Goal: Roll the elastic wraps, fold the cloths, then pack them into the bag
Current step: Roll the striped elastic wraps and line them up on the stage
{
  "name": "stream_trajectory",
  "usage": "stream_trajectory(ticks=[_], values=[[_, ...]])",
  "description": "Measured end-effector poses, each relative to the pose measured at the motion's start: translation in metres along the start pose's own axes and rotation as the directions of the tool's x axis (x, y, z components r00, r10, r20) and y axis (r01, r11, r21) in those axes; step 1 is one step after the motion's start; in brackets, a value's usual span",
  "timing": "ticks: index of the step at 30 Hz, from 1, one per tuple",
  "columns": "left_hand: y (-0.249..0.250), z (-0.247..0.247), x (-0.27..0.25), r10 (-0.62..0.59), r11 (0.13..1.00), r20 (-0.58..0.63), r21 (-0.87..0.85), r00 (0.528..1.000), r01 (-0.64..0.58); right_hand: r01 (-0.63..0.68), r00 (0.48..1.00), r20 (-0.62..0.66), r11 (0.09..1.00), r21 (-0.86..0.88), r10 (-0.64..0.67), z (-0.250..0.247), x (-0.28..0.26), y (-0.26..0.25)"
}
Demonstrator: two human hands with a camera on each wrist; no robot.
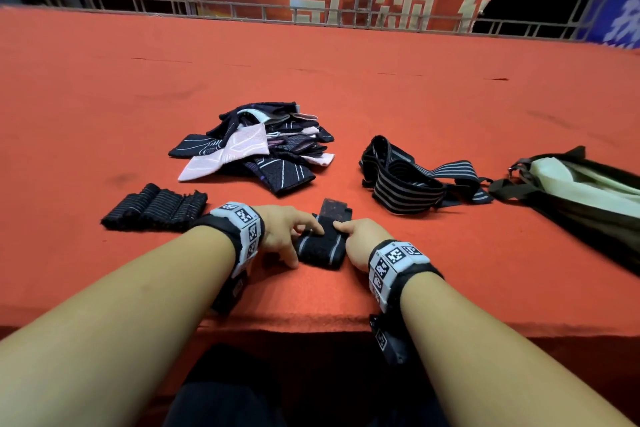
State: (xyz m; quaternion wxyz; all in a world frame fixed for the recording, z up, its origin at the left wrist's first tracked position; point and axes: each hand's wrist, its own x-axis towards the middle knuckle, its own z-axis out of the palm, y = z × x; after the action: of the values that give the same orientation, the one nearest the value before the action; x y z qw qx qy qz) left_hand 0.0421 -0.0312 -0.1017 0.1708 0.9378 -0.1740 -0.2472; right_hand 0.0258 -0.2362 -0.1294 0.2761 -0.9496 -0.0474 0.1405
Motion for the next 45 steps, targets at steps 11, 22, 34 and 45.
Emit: stream_trajectory(ticks=[11, 22, 34, 45], values=[[-0.005, 0.010, 0.012, -0.018, 0.918, -0.065, -0.396, 0.998, -0.010, 0.065, 0.998, -0.004, 0.987, 0.147, -0.066, -0.006, -0.022, 0.011], [0.000, 0.004, 0.032, -0.211, 0.848, -0.024, -0.502, 0.977, 0.171, -0.076, 0.994, -0.039, 0.909, 0.410, 0.100, -0.002, 0.000, 0.006], [0.017, -0.004, 0.042, -0.330, 0.875, -0.035, -0.388, 0.943, 0.291, -0.278, 0.958, 0.086, 0.822, 0.497, 0.273, -0.006, 0.013, 0.006], [0.019, 0.011, 0.027, -0.179, 0.917, -0.220, -0.389, 0.959, 0.082, -0.119, 0.991, 0.057, 0.622, 0.774, 0.118, -0.002, 0.004, 0.026]])
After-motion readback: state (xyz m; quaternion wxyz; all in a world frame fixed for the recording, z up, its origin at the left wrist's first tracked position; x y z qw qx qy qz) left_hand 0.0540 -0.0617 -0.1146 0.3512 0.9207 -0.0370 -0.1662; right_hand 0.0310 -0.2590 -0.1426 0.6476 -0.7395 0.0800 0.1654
